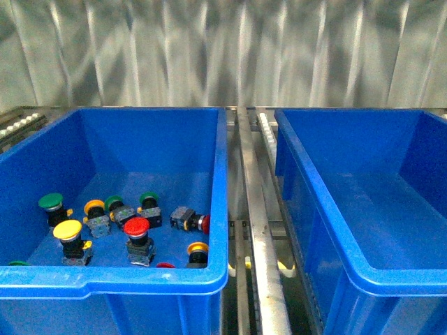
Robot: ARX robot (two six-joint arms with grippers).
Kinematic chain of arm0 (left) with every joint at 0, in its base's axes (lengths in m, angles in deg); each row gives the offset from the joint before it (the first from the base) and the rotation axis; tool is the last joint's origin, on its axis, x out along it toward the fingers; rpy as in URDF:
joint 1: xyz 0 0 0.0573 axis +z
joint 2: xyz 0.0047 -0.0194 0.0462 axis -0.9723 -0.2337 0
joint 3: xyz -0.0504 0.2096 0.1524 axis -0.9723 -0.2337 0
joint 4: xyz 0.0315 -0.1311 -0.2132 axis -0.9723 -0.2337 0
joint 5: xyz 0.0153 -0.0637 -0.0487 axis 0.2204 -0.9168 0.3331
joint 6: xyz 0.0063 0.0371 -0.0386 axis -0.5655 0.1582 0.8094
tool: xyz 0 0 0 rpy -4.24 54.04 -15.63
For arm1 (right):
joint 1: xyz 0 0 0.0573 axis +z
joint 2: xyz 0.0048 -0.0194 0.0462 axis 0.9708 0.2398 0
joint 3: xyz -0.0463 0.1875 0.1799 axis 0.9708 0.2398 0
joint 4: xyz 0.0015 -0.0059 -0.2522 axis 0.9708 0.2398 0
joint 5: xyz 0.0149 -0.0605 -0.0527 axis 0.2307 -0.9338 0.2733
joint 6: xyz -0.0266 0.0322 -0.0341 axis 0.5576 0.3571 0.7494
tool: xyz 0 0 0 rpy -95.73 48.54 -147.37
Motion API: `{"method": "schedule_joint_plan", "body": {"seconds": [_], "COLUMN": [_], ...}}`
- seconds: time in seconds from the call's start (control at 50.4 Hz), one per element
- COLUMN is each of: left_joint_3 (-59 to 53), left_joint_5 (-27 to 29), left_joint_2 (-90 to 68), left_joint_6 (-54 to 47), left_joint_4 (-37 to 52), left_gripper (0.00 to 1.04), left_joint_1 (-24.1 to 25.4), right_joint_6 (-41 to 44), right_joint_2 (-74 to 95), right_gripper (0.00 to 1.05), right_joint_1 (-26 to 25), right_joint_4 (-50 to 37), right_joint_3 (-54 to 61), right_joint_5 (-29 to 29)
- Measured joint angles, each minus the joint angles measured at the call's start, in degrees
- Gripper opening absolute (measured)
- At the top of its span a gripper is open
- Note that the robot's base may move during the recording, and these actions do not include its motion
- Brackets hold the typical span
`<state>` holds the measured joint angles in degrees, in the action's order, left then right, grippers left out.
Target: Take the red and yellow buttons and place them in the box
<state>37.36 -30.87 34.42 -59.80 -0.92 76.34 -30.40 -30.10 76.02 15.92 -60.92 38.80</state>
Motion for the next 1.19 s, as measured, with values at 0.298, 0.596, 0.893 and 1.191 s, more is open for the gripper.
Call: {"method": "schedule_joint_plan", "body": {"seconds": [0.298, 0.596, 0.893, 1.191], "left_joint_3": [0.0, 0.0, 0.0, 0.0], "left_joint_5": [0.0, 0.0, 0.0, 0.0], "left_joint_2": [0.0, 0.0, 0.0, 0.0], "left_joint_6": [0.0, 0.0, 0.0, 0.0], "left_joint_4": [0.0, 0.0, 0.0, 0.0], "left_gripper": [0.97, 0.97, 0.97, 0.97], "left_joint_1": [0.0, 0.0, 0.0, 0.0], "right_joint_6": [0.0, 0.0, 0.0, 0.0], "right_joint_2": [0.0, 0.0, 0.0, 0.0], "right_gripper": [0.98, 0.98, 0.98, 0.98], "right_joint_1": [0.0, 0.0, 0.0, 0.0], "right_joint_4": [0.0, 0.0, 0.0, 0.0], "right_joint_3": [0.0, 0.0, 0.0, 0.0], "right_joint_5": [0.0, 0.0, 0.0, 0.0]}}
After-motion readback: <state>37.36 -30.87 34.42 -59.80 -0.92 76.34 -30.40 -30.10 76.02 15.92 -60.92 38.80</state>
